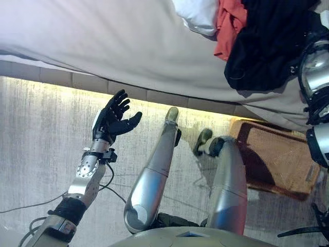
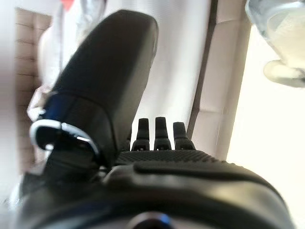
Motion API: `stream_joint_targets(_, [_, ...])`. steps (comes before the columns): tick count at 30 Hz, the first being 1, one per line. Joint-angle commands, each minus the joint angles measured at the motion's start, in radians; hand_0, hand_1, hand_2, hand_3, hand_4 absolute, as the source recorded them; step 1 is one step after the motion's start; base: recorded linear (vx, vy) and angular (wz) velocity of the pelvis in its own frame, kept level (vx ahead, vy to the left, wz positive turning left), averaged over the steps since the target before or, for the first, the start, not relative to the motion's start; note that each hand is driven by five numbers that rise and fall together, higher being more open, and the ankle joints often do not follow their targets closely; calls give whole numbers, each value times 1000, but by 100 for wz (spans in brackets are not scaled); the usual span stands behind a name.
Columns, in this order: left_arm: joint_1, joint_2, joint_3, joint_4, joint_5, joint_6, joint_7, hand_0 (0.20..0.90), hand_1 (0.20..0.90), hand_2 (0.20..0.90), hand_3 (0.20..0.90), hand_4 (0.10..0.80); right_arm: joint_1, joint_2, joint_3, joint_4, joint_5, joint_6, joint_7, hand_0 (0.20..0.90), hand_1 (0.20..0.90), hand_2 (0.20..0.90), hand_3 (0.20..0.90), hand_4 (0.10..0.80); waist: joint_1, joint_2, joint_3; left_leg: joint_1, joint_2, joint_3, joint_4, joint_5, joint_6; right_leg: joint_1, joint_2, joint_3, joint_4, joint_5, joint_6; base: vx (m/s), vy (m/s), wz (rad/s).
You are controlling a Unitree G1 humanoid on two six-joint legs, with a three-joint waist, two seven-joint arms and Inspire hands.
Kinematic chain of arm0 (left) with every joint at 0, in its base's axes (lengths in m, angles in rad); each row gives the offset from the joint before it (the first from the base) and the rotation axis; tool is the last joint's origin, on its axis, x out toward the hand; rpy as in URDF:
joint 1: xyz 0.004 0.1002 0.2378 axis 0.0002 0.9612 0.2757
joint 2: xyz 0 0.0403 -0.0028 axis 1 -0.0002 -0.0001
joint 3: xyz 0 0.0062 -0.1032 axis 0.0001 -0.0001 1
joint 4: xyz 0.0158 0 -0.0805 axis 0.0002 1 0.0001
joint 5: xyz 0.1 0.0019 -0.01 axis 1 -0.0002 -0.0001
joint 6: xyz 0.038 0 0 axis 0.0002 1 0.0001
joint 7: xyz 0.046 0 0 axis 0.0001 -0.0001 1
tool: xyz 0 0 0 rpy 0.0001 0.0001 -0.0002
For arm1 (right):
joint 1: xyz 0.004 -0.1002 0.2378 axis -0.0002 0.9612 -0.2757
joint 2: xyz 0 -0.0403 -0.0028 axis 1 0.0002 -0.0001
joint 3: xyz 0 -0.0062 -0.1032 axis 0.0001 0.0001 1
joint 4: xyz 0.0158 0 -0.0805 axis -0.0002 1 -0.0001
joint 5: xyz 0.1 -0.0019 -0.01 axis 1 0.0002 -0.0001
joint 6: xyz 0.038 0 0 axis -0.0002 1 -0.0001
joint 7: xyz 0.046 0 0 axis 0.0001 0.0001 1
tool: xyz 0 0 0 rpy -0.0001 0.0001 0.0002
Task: Pick up the clothes from the bed and place them into the basket
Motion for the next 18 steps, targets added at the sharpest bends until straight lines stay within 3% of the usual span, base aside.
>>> stream_joint_targets(1, [69, 37, 55, -102, -9, -92, -32, 900, 900, 900, 900, 800, 54, 2, 13, -45, 65, -82, 1, 300, 300, 300, 200, 100, 22, 29, -44, 72, -25, 71, -89, -36, 76, 114, 21, -39, -38, 48, -1, 39, -35, -4])
stream_joint_targets(11, [100, 32, 68, -98, 14, -92, -46, 900, 900, 900, 900, 800, 118, -37, -59, -66, 57, -91, -21, 300, 300, 300, 200, 100, 10, -4, -44, 329, -6, 65, -227, -3, 58, 379, 29, -39, -184, 53, 5, 52, 2, -4])
stream_joint_targets(18, [97, 10, 61, -71, 48, -59, -47, 900, 900, 900, 900, 800, 179, -77, -90, -88, 64, -111, -10, 300, 300, 300, 200, 100, -3, -56, -156, 561, 32, 56, -476, 66, 42, 648, 44, -58, -464, 114, -1, 92, 12, -12])
